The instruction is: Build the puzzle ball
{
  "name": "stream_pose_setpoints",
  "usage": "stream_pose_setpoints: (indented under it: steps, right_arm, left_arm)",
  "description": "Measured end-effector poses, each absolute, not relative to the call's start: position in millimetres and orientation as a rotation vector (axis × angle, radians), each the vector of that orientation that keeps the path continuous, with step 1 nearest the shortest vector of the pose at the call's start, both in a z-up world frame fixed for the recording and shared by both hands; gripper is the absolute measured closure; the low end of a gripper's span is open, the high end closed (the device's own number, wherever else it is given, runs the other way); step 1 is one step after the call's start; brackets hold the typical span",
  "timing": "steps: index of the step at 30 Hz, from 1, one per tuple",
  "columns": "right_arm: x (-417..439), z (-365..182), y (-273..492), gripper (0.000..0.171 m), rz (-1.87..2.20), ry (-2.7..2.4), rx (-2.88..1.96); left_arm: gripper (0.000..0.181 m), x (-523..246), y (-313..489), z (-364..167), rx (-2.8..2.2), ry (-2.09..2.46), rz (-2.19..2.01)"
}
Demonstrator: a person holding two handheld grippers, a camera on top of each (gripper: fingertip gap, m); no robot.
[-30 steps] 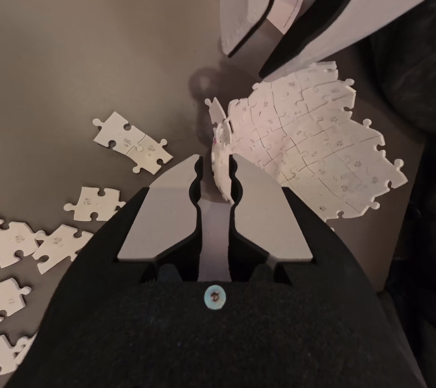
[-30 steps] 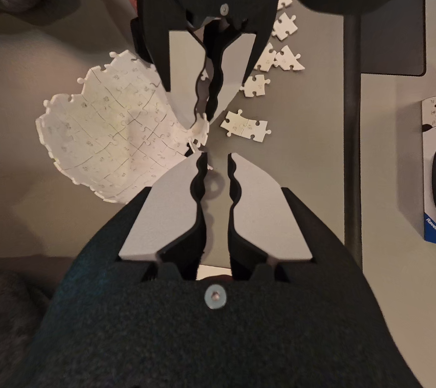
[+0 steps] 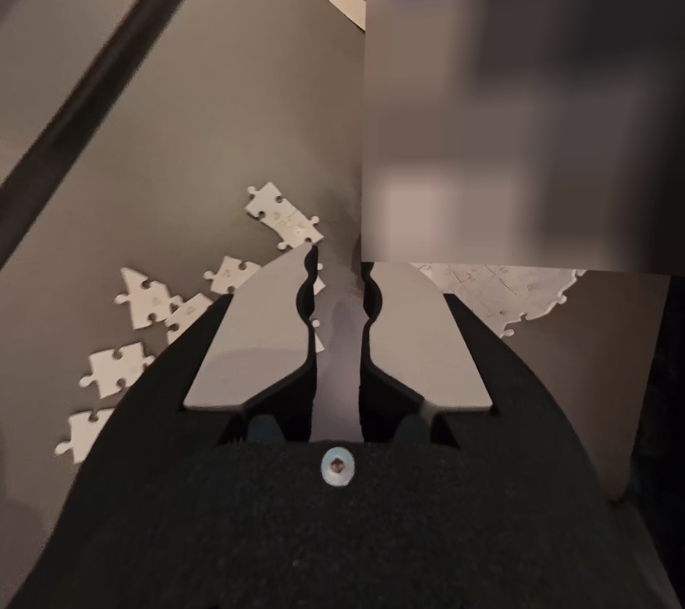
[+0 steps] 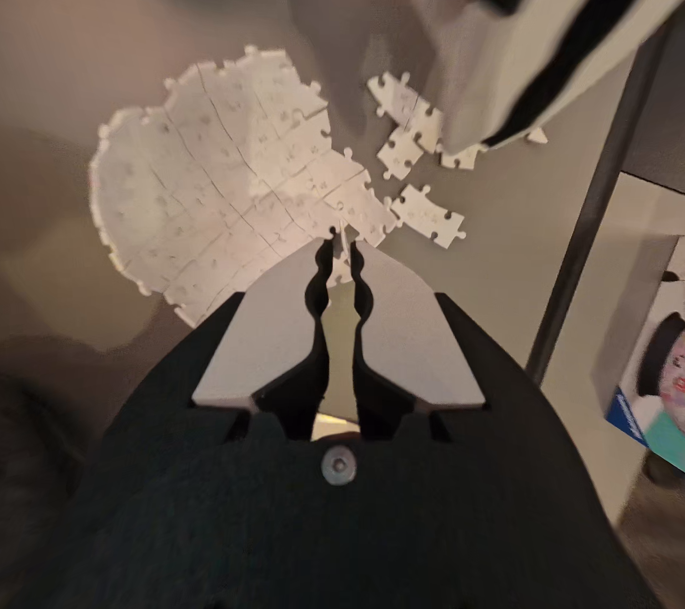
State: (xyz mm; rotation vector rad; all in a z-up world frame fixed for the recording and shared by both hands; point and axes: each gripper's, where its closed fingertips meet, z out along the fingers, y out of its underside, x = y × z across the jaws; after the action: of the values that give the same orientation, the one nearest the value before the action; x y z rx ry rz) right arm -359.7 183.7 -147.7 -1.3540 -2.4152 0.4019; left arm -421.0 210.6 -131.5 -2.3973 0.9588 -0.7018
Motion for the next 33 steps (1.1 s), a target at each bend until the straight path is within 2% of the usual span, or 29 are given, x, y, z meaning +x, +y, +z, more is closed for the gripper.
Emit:
stream_pose_setpoints:
  steps: [3,16,21,24,33]
  right_arm:
    - [-363,-161,180,0.163,0.190,-2.529,-1.336]
    - [-368,-185,189,0.160,-0.296,-2.653,-1.359]
    - [-365,-193,190,0.161,-0.350,-2.679,-1.394]
    - [-361,-193,195,0.168,-0.409,-2.673,-1.386]
    - [-362,-180,192,0.168,-0.358,-2.655,-1.304]
  left_arm:
    - [0.160,-440,224,-124,-2.394,0.824,-0.665]
    - [0.160,-482,238,-85,-2.276,0.598,-0.697]
    - [0.160,-479,236,-83,-2.266,0.630,-0.696]
    - [0.160,-477,234,-85,-2.273,0.655,-0.689]
    - [0.160,-466,230,-85,-2.265,0.701,-0.719]
